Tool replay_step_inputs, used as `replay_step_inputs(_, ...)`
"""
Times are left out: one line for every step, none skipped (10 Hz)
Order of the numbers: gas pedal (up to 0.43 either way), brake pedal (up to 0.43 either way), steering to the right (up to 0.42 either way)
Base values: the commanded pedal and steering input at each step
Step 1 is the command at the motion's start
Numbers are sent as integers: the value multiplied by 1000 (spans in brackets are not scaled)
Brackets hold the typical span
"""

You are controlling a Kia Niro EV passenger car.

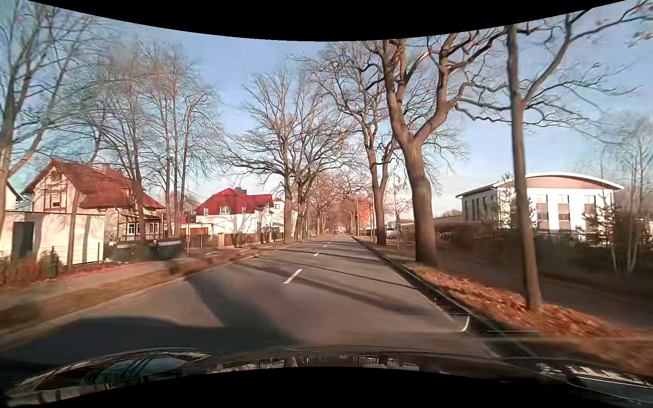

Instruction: Follow the waypoints while adhering to traffic rules and regulations

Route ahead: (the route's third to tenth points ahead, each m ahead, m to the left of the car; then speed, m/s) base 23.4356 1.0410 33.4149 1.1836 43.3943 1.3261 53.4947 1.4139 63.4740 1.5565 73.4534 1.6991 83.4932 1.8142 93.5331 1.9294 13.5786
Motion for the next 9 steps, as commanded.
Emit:
replay_step_inputs(110, 0, 0)
replay_step_inputs(110, 0, -1)
replay_step_inputs(110, 0, -2)
replay_step_inputs(110, 0, -2)
replay_step_inputs(110, 0, -2)
replay_step_inputs(110, 0, -2)
replay_step_inputs(118, 0, -2)
replay_step_inputs(118, 0, -2)
replay_step_inputs(118, 0, -2)
